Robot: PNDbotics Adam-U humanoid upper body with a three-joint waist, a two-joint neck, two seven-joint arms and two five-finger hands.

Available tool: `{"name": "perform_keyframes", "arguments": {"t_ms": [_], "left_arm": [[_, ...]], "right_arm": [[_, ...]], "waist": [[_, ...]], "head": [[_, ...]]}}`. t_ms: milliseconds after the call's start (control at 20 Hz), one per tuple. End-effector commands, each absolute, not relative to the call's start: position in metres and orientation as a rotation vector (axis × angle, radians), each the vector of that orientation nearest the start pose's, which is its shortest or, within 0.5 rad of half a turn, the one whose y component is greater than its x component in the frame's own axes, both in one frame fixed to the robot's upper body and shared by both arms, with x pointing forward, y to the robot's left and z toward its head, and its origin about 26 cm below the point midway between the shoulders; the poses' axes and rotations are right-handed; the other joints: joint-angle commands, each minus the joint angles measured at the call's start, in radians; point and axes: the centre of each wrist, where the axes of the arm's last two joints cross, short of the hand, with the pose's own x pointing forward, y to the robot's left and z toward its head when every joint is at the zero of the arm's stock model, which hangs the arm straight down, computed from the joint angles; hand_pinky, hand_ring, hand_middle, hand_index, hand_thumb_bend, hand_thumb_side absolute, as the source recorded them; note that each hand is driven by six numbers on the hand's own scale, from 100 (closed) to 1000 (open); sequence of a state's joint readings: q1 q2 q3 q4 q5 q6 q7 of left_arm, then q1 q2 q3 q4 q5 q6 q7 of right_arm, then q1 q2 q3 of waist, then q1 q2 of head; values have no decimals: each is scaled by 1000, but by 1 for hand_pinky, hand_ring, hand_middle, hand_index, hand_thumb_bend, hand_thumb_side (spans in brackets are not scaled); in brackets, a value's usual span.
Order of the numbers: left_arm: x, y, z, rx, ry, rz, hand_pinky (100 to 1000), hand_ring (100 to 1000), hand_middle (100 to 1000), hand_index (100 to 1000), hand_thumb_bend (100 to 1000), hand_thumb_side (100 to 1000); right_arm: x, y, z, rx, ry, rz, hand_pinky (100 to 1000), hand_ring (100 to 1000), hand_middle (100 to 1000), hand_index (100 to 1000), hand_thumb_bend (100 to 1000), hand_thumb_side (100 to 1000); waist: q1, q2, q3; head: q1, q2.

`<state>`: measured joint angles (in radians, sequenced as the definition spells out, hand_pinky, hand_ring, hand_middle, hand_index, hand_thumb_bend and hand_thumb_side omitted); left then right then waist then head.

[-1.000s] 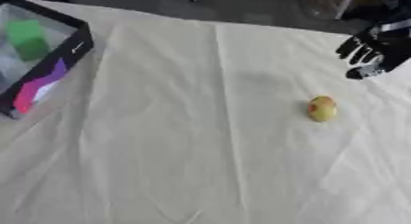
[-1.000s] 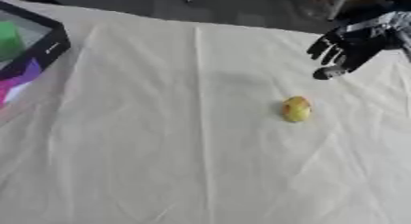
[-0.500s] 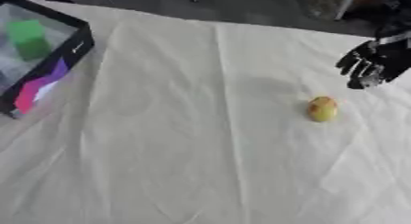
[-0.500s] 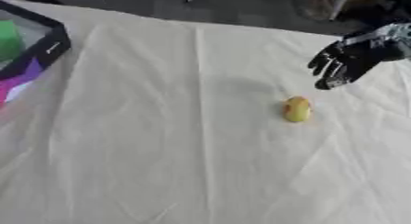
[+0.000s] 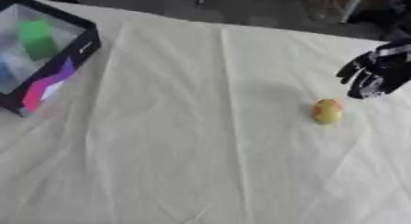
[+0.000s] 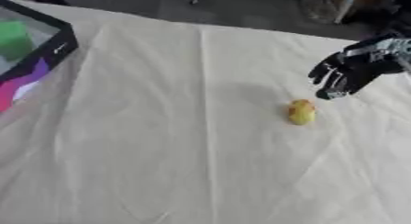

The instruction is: Pick up the objects with one hand, pass them to the other hand, and then place them into the box on the other side of the table.

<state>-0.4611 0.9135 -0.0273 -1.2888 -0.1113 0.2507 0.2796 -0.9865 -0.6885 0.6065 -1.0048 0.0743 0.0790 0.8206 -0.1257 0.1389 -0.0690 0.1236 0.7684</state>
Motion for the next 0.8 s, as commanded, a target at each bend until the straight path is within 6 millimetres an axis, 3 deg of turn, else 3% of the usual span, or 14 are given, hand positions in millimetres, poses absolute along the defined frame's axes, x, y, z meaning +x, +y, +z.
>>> {"name": "perform_keyframes", "arguments": {"t_ms": [50, 450, 800], "left_arm": [[357, 462, 225, 1240, -1506, -331, 946, 728, 654, 811, 100, 508], [359, 460, 222, 1226, -1503, -338, 947, 728, 655, 805, 100, 514], [359, 459, 220, 1221, -1500, -339, 946, 729, 655, 803, 100, 515]], "right_arm": [[463, -290, 214, -154, -1048, 1517, 880, 815, 818, 895, 213, 260], [460, -286, 195, -134, -1042, 1522, 880, 818, 819, 883, 201, 277], [457, -288, 184, -167, -1005, 1571, 903, 851, 855, 905, 286, 275]], "waist": [[1, -37, -4], [3, -43, 1], [4, -42, 8]], "head": [[-2, 2], [-10, 2], [-18, 2]]}}
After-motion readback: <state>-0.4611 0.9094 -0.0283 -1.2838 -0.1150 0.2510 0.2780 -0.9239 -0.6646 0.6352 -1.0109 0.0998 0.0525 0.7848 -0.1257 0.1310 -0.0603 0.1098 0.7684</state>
